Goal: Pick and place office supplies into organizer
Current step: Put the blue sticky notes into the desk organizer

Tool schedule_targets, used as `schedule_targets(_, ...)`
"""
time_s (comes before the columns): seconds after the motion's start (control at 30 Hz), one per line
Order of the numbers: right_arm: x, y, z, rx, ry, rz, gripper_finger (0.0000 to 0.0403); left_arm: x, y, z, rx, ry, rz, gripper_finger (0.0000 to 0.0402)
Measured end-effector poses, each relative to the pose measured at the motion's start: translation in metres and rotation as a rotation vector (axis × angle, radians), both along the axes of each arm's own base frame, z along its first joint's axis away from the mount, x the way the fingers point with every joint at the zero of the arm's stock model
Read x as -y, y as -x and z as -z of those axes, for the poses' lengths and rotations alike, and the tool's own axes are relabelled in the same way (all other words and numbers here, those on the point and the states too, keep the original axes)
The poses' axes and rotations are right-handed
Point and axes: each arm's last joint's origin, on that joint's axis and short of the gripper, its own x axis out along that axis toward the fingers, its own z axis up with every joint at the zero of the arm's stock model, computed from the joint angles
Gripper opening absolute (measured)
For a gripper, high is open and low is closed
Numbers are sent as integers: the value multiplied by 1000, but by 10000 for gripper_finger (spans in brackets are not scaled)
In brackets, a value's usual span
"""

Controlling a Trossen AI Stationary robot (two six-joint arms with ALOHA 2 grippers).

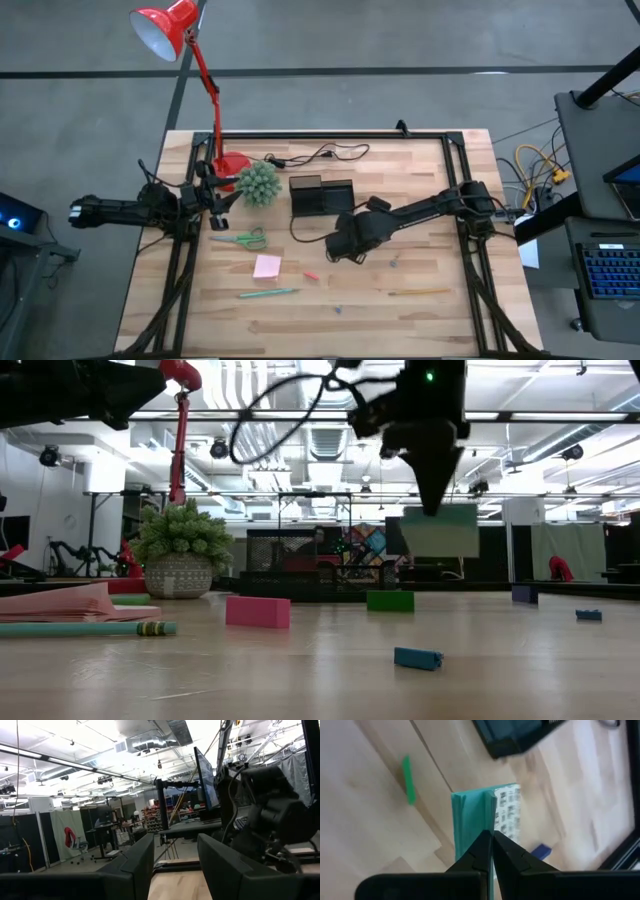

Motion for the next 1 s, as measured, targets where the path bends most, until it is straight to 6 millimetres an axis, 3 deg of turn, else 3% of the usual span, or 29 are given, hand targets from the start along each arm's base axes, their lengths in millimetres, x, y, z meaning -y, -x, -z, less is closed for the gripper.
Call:
schedule_targets(0.2, 0, -6, -12, 40, 71, -88, 8, 0, 0, 0, 0, 0, 0, 139)
schedule_targets(0.6, 8, -28, -15, 85, 245, -384, 8, 0, 0, 0, 1, 0, 0, 139)
schedule_targets(0.73, 14, -34, -12, 77, 272, -467, 8, 0, 0, 0, 0, 0, 0, 139)
schedule_targets(1.0, 35, -33, 6, 13, 285, -464, 8, 0, 0, 0, -1, 0, 0, 139)
